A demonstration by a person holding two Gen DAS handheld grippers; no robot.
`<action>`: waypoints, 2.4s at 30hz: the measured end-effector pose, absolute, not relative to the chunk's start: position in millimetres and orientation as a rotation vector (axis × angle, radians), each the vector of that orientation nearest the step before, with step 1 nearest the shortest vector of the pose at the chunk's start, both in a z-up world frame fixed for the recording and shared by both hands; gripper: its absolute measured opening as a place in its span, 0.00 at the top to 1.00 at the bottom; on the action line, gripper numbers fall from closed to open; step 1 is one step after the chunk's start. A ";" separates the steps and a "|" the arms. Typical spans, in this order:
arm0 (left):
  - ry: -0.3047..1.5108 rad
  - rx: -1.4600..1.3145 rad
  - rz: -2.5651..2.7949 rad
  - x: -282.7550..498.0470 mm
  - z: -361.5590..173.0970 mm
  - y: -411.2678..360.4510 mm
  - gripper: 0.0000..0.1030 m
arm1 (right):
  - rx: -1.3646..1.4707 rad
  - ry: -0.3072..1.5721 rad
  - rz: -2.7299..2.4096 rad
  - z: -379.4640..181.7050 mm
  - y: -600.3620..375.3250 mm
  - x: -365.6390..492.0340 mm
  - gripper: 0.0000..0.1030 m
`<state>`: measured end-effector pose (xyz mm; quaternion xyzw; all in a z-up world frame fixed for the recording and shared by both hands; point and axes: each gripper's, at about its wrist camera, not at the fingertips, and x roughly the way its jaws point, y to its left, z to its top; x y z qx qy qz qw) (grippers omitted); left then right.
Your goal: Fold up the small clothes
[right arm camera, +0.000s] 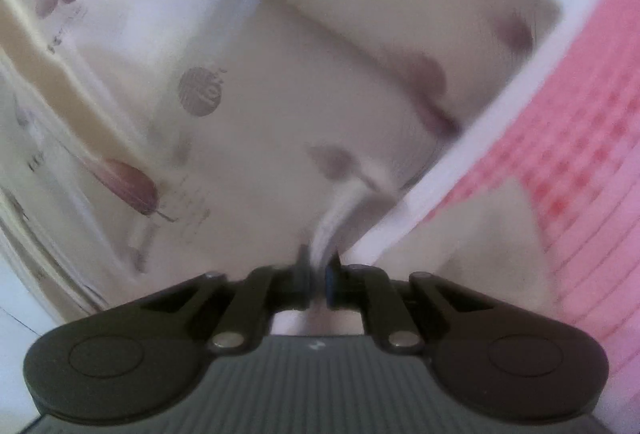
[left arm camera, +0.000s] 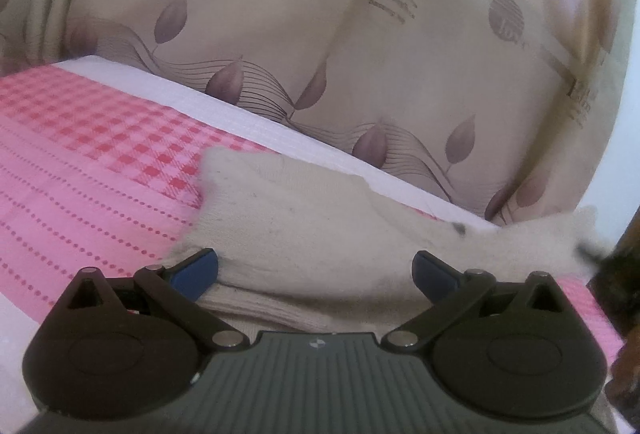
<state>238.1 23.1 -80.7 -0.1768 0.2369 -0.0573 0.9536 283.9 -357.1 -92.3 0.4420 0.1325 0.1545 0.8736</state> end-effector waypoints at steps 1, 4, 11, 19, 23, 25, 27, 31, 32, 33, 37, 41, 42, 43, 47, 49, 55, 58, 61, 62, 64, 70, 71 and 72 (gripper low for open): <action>0.482 -0.356 -0.119 238.4 -80.7 22.5 0.01 | 0.921 0.324 0.277 -102.6 -361.3 288.2 0.93; 0.487 -0.353 -0.119 239.1 -81.2 22.3 0.01 | 0.861 0.519 0.179 -133.5 -365.9 301.6 0.93; 0.492 -0.354 -0.118 239.1 -82.2 22.8 0.00 | 0.926 0.543 0.148 -139.1 -373.6 300.1 0.92; 0.505 -0.366 -0.131 240.7 -82.7 24.9 0.00 | 0.922 0.490 0.197 -133.1 -402.7 223.6 0.91; 0.534 -0.303 -0.226 217.6 -69.9 19.0 0.03 | 0.781 0.563 0.247 -131.7 -408.7 154.5 0.89; 0.514 -0.282 -0.275 186.7 -59.8 19.7 0.01 | 0.730 0.606 0.247 -133.3 -413.0 121.0 0.80; 0.505 -0.283 -0.301 154.0 -51.1 26.3 0.01 | 0.702 0.615 0.254 -133.4 -414.5 93.3 0.72; 0.540 -0.268 -0.339 97.2 -44.6 51.7 0.01 | 0.705 0.623 0.311 -139.2 -409.3 53.3 0.72; 0.561 -0.260 -0.351 85.9 -43.1 57.6 0.01 | 0.705 0.618 0.323 -137.4 -408.9 45.1 0.72; 0.578 -0.261 -0.359 75.5 -44.0 64.1 0.02 | 0.703 0.606 0.325 -136.9 -406.5 42.6 0.72; 0.626 -0.306 -0.340 36.9 -53.2 89.0 0.06 | 0.710 0.590 0.370 -141.9 -392.6 31.4 0.72; 0.667 -0.393 -0.338 17.4 -64.5 107.2 0.06 | 0.701 0.583 0.402 -141.8 -380.5 27.7 0.72; 0.686 -0.412 -0.331 15.4 -68.3 110.3 0.07 | 0.704 0.583 0.406 -142.2 -380.0 28.2 0.72; 0.713 -0.438 -0.322 14.2 -72.8 112.5 0.09 | 0.708 0.583 0.411 -143.2 -380.9 28.3 0.72; 0.714 -0.430 -0.341 9.9 -78.0 105.4 0.10 | 0.720 0.576 0.422 -146.6 -384.4 28.3 0.72; 0.718 -0.415 -0.345 11.5 -77.9 98.3 0.10 | 0.725 0.574 0.429 -147.3 -384.9 27.4 0.72; 0.747 -0.304 -0.320 14.0 -80.0 80.1 0.87 | 0.786 0.582 0.428 -151.3 -390.7 27.2 0.72; 0.761 -0.380 -0.339 17.9 -85.4 88.9 0.88 | 0.790 0.581 0.417 -150.1 -388.8 26.1 0.72; 0.756 -0.390 -0.350 18.5 -86.4 89.8 0.89 | 0.798 0.587 0.423 -150.5 -389.7 27.0 0.72; 0.753 -0.390 -0.355 18.9 -86.7 88.7 0.90 | 0.783 0.591 0.421 -149.1 -388.1 27.3 0.72; 0.743 -0.401 -0.358 19.8 -87.5 87.0 0.91 | 0.750 0.594 0.419 -146.8 -384.4 28.6 0.79; 0.659 -0.466 -0.352 16.1 -70.5 86.7 0.91 | 0.801 0.550 0.418 -146.2 -386.1 26.9 0.95; 0.639 -0.454 -0.354 14.8 -63.6 85.9 0.91 | 0.836 0.521 0.434 -143.8 -389.2 23.7 0.95; 0.623 -0.440 -0.363 14.9 -57.1 83.9 0.91 | 0.869 0.498 0.449 -140.9 -392.2 21.4 0.95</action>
